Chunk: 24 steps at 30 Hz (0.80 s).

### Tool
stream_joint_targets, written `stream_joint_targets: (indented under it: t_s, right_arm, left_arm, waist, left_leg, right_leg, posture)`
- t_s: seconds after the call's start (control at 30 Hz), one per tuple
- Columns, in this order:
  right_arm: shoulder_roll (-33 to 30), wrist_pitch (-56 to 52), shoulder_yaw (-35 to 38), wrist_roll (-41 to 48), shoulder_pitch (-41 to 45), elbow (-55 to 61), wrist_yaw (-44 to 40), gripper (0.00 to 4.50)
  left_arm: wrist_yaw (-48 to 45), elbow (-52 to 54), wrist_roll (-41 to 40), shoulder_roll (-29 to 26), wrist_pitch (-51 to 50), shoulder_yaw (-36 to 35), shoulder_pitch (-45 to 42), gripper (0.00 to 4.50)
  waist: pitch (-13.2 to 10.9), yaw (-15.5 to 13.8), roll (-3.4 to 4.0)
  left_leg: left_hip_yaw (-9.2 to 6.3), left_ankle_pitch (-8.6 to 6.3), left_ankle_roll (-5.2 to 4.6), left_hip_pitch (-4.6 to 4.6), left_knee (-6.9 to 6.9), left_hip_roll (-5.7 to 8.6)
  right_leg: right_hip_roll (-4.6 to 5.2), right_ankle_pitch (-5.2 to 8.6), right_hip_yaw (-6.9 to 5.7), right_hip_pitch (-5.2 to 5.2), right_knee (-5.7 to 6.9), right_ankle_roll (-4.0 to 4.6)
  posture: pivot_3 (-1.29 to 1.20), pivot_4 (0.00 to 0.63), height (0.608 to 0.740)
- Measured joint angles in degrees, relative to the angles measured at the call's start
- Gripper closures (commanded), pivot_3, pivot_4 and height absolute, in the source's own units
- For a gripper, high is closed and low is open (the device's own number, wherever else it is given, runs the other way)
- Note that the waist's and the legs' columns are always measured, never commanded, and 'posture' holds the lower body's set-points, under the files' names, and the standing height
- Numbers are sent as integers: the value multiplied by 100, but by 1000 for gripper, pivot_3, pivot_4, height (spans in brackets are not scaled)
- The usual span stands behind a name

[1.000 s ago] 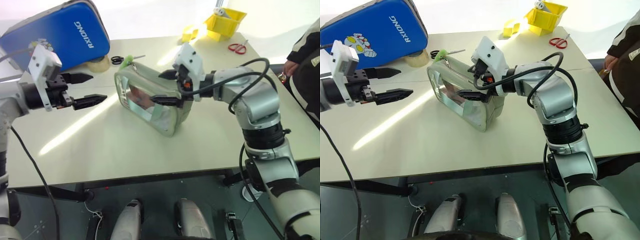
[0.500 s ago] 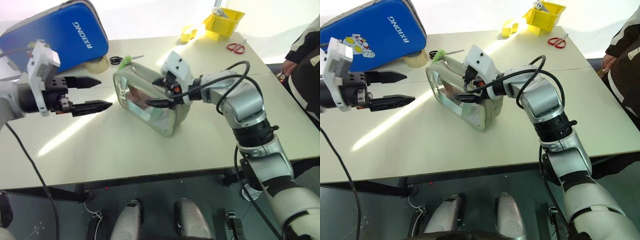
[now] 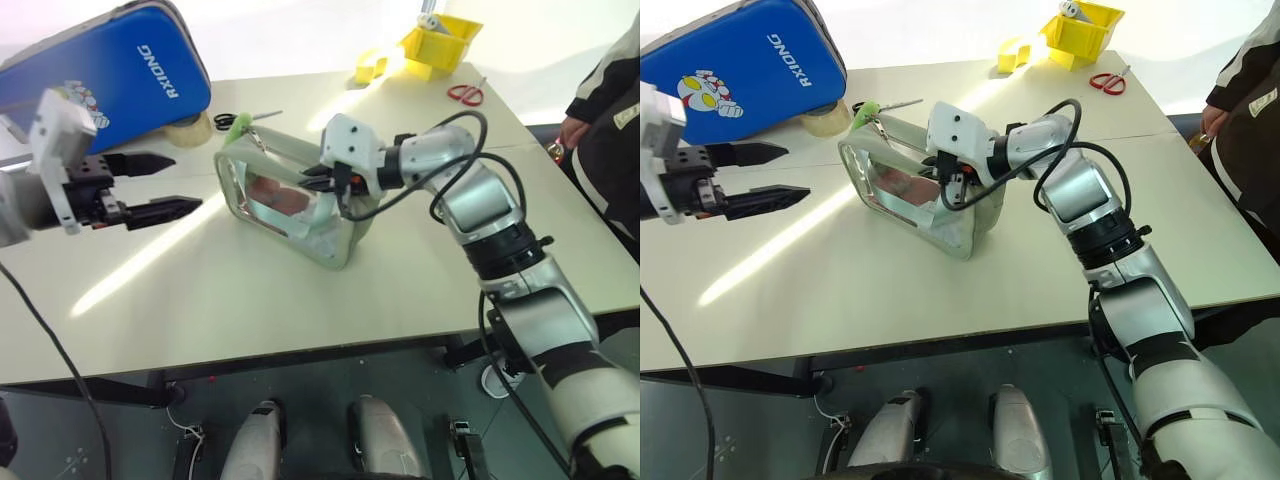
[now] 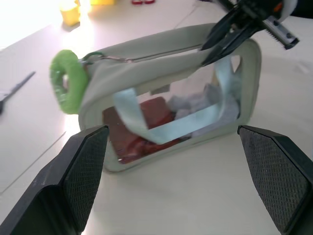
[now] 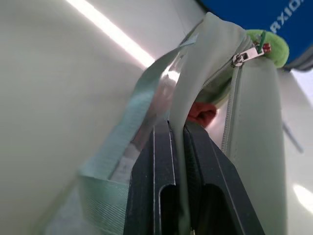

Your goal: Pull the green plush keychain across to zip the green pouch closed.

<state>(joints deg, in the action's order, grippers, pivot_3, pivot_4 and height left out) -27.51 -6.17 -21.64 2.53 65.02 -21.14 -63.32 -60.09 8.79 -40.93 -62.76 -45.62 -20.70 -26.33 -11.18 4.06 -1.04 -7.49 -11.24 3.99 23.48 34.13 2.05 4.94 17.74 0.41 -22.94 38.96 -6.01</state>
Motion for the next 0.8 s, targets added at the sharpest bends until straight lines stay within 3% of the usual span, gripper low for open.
stream_joint_targets:
  t_s: [0.17,0.8]
  right_arm:
    - [32,1276,14,-119,258,-883,-430,4441]
    - [290,4130,283,-291,1259,-3343,-1347,4441]
  left_arm:
    - [-7,11,30,-10,1,-223,440,0]
    - [190,264,-21,-7,-15,-383,546,0]
  waist:
    - [-1,-8,-2]
    - [-2,-7,-1]
  left_leg:
    - [2,0,0,0,0,-1]
    - [10,1,2,0,-4,-1]
  right_leg:
    - [0,0,4,-1,0,0]
    - [-2,0,16,-7,1,1]
  posture:
    - [0,150,740]
    - [0,150,740]
